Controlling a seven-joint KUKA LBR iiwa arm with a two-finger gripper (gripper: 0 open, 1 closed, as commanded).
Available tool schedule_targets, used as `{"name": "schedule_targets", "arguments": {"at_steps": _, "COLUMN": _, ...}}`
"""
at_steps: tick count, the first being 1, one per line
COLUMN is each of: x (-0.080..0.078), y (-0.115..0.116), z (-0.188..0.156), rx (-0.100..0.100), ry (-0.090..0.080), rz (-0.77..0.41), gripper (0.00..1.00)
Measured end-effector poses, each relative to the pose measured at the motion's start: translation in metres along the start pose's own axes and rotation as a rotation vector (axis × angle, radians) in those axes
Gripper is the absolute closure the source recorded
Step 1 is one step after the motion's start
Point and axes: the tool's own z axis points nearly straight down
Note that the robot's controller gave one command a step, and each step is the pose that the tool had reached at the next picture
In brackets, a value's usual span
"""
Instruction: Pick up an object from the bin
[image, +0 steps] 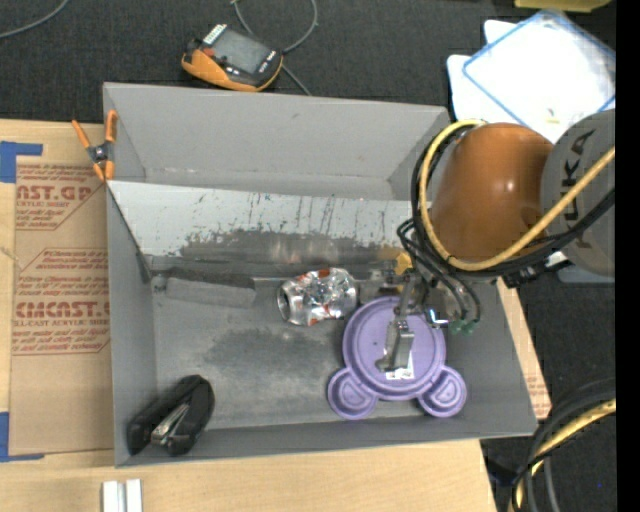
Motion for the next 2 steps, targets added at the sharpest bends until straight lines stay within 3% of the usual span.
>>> {"name": "schedule_targets", "arguments": {"at_steps": 1, "x": 0.000, "y": 0.000, "z": 0.000, "rx": 0.000, "ry": 0.000, "rz": 0.000, "gripper": 0.00}}
{"name": "schedule_targets", "arguments": {"at_steps": 2, "x": -0.006, "y": 0.003, "z": 0.030, "rx": 0.000, "ry": -0.001, "rz": -0.071, "gripper": 0.00}}
